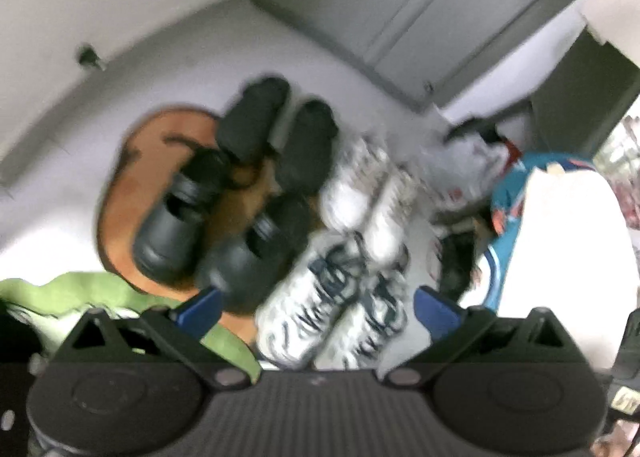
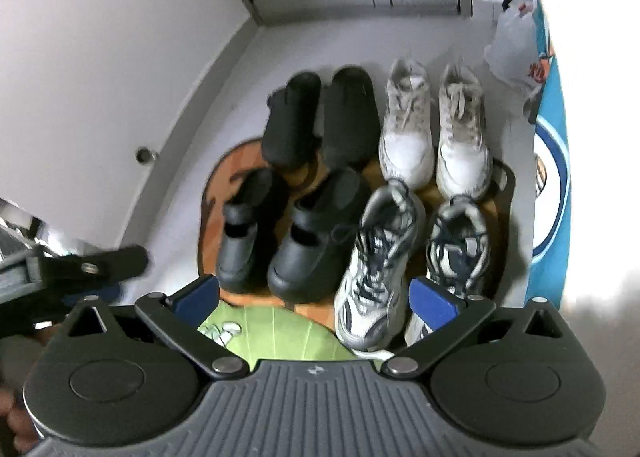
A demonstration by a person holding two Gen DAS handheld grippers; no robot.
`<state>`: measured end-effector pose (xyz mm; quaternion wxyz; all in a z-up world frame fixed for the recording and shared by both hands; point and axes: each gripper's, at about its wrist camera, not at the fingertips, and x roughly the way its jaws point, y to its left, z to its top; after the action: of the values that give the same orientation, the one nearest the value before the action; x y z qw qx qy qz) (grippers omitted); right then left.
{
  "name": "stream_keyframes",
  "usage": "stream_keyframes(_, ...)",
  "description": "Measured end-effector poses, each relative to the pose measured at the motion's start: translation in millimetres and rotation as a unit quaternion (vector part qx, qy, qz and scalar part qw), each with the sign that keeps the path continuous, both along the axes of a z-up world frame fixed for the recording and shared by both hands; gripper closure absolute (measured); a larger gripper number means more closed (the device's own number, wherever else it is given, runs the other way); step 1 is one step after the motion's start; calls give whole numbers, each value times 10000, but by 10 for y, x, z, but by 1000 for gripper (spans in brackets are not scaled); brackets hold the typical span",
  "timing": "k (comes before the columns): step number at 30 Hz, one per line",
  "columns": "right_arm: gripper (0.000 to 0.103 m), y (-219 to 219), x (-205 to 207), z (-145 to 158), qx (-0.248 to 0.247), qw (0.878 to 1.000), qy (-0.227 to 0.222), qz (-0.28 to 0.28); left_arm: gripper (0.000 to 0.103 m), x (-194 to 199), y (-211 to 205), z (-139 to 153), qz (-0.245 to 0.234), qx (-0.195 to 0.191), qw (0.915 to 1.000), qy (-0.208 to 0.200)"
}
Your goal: Organize scattered shoes
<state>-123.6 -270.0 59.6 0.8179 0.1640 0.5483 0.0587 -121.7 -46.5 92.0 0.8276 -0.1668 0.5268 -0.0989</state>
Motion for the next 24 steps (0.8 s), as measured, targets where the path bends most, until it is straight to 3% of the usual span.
stream_keyframes(2,0,63,-27,34,-214,9997,-51,91,0,4,-1,15,39,133,9999,-78)
stream_keyframes(6,0,85,-83,65,-188,9993,-185,260,0,39,-55,19,348,742,9965,-179)
stream_keyframes(11,0,7,-55,-21,180,9995,102,224,0,-9,-135,-117,270,783,9966,11)
stream_keyframes(15,0,60,-55,-33,-55,9994,250,246,0,-9,-114,-196,178,947,9953,33)
stream_keyframes(21,0,54,-69,13,-134,9996,123,215,0,-27,-103,-267,-1,992,9949,161)
stream_keyframes(24,0,22,-52,-19,167,9993,277,207,0,-30,-86,-297,5,1120,9936,149)
